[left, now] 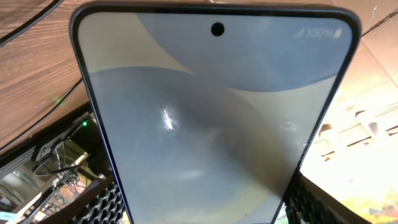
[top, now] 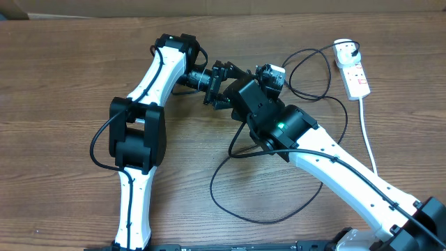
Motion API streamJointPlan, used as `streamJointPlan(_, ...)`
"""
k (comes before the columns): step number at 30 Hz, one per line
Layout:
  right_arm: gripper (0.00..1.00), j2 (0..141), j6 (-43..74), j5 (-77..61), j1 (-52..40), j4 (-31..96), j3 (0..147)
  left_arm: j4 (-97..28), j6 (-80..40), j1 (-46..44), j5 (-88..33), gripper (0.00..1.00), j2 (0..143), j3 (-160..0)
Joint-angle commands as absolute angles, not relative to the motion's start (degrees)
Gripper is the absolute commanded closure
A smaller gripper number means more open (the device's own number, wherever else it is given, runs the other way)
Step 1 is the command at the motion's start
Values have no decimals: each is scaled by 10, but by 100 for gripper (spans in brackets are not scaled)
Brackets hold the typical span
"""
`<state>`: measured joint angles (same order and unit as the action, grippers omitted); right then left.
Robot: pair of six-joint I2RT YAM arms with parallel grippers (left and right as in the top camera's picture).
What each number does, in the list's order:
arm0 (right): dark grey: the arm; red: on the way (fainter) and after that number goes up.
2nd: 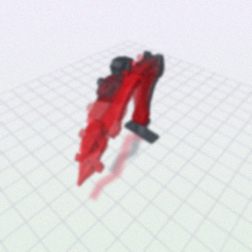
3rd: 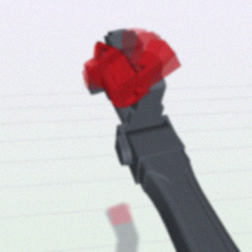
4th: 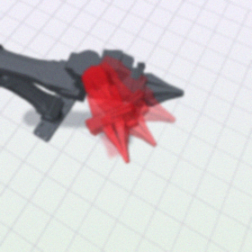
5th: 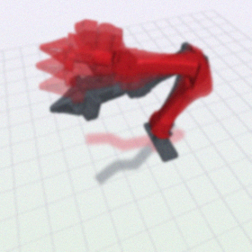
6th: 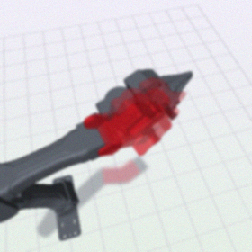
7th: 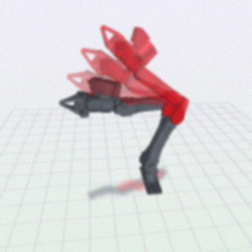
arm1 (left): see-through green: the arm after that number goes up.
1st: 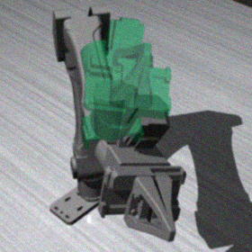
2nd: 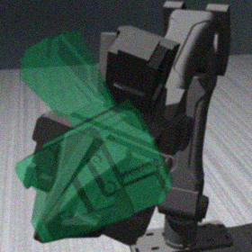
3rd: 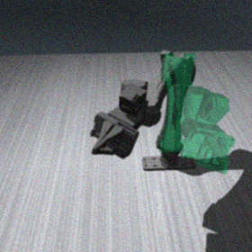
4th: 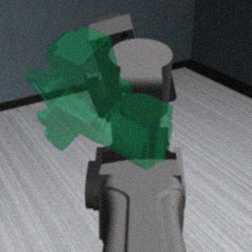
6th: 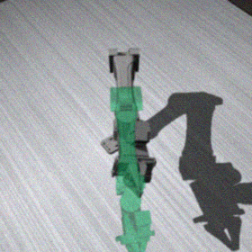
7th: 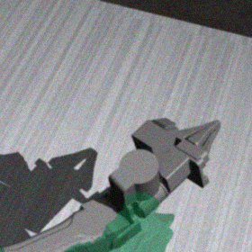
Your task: Plug charger to phone and switch on socket
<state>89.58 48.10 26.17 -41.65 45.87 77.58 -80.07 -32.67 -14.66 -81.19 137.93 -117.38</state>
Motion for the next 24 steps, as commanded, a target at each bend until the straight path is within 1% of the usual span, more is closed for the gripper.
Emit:
streamJointPlan(1,96,895,496,263,-414,455,788,-780,-289,-146,-837,34,1381,-1188)
streamJointPlan(6,96,886,495,274,-414,457,800,-778,-229,-126,-874,33,1381,-1188)
streamJointPlan(12,96,872,495,276,-414,469,823,-808,-140,-83,-886,27,1357,-1188)
streamJointPlan(16,96,871,495,276,-414,471,829,-815,-102,-54,-885,23,1319,-1188)
streamJointPlan(19,96,870,495,276,-414,470,832,-816,-73,-34,-879,22,1281,-1188)
streamJointPlan(24,96,860,496,269,-413,470,853,-828,-9,-10,-828,21,1193,-1188)
